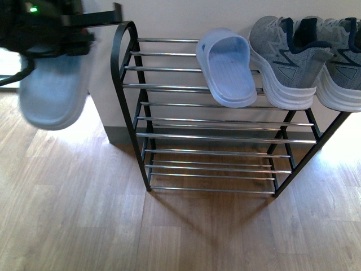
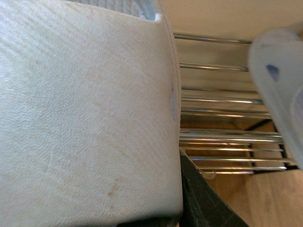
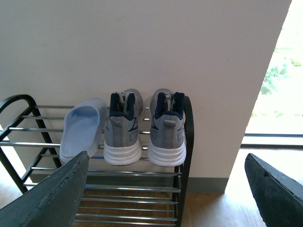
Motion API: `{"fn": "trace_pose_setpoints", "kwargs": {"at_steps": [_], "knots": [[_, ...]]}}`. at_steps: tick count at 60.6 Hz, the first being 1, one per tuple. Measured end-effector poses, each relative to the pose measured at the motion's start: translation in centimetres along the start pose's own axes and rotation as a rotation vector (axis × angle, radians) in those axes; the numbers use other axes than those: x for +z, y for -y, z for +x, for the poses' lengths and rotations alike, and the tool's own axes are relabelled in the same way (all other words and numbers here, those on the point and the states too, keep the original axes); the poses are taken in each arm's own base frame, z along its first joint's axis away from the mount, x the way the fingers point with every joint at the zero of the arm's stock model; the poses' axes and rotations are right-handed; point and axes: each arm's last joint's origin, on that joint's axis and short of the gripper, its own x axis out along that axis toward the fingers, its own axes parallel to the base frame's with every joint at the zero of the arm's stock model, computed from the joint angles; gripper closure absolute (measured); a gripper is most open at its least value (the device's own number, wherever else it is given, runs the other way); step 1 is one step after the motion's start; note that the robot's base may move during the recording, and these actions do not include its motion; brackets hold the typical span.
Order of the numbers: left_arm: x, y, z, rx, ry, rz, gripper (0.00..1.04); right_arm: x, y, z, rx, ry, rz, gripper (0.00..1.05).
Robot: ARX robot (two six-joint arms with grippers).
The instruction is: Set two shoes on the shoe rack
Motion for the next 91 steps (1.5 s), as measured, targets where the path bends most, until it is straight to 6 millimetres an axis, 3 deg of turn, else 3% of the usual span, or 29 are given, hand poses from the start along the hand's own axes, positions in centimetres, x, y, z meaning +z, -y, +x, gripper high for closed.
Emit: {"fn": "trace_pose_setpoints", "kwargs": {"at_steps": [9,23,44,54,61,66,71,78,85,91], "knots": [[2.3,3.4,6.3,-0.165,-0.066,0.059,1.03,0.0,0.0,0.0,0.0,0.0,0.0,0.09],[3.7,6.4,12.2,-0.228,-0.109,0.066,1.03,0.0,0.0,0.0,0.0,0.0,0.0,0.09],[2.9,7.1,16.7,-0.238,-0.181,0.001,1.02,0.0,0.0,0.0,0.0,0.0,0.0,0.09],[2.4,7.0,17.0,-0.243,-0.199,0.008,0.76,0.0,0.0,0.0,0.0,0.0,0.0,0.09],[2.6,7.2,16.2,-0.231,-0.169,0.023,0.59,0.0,0.0,0.0,0.0,0.0,0.0,0.09],[3.2,7.5,14.4,-0.211,-0.115,0.036,0.43,0.0,0.0,0.0,0.0,0.0,0.0,0.09],[4.2,7.9,12.2,-0.191,-0.05,0.041,0.3,0.0,0.0,0.0,0.0,0.0,0.0,0.09],[5.9,8.2,7.5,-0.117,0.079,0.038,0.09,0.0,0.0,0.0,0.0,0.0,0.0,0.09],[6.3,6.9,3.0,0.015,0.18,0.013,0.1,0.0,0.0,0.0,0.0,0.0,0.0,0.09],[5.5,4.3,-0.9,0.161,0.236,-0.023,0.09,0.0,0.0,0.0,0.0,0.0,0.0,0.09]]}}
